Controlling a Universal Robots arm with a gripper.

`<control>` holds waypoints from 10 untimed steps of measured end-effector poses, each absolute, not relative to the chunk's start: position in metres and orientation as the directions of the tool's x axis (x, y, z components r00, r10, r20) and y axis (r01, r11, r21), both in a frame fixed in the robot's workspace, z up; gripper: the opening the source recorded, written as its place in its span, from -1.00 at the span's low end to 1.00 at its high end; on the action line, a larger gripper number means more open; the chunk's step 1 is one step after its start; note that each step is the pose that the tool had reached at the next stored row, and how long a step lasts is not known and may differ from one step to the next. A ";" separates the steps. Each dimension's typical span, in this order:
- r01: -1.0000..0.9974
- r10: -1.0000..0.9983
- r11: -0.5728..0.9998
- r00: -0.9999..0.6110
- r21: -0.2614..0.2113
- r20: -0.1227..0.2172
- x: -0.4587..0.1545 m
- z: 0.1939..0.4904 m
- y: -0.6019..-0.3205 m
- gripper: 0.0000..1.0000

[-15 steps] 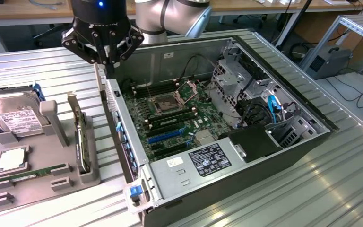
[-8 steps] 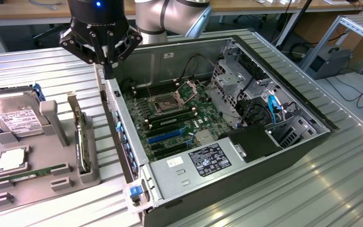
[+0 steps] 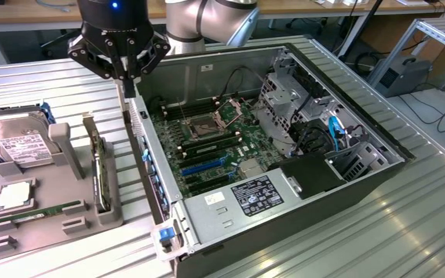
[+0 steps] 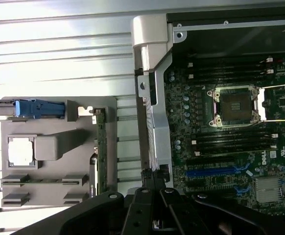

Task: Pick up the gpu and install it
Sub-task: 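Reach for the gpu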

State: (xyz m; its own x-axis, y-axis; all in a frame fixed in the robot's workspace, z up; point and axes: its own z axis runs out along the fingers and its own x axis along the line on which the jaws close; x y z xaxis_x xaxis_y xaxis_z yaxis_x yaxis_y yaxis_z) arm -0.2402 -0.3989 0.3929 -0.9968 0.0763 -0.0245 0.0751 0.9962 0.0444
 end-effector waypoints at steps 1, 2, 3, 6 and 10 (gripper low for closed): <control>0.075 0.076 0.996 -0.997 0.044 -0.024 -0.241 0.393 -0.399 -0.79; 0.075 0.076 0.996 -0.997 0.044 -0.024 -0.241 0.393 -0.399 -0.79; 0.075 0.076 0.996 -0.997 0.044 -0.024 -0.242 0.393 -0.399 -0.79; 0.075 0.076 0.996 -0.997 0.044 -0.024 -0.244 0.393 -0.399 -0.79; 0.075 0.076 0.996 -0.997 0.044 -0.025 -0.246 0.393 -0.399 -0.79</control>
State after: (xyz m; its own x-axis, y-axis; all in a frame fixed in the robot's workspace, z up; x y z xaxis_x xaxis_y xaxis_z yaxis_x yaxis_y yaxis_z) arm -0.2457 -0.3989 0.3929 -0.9968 0.0762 -0.0245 0.0751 0.9962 0.0444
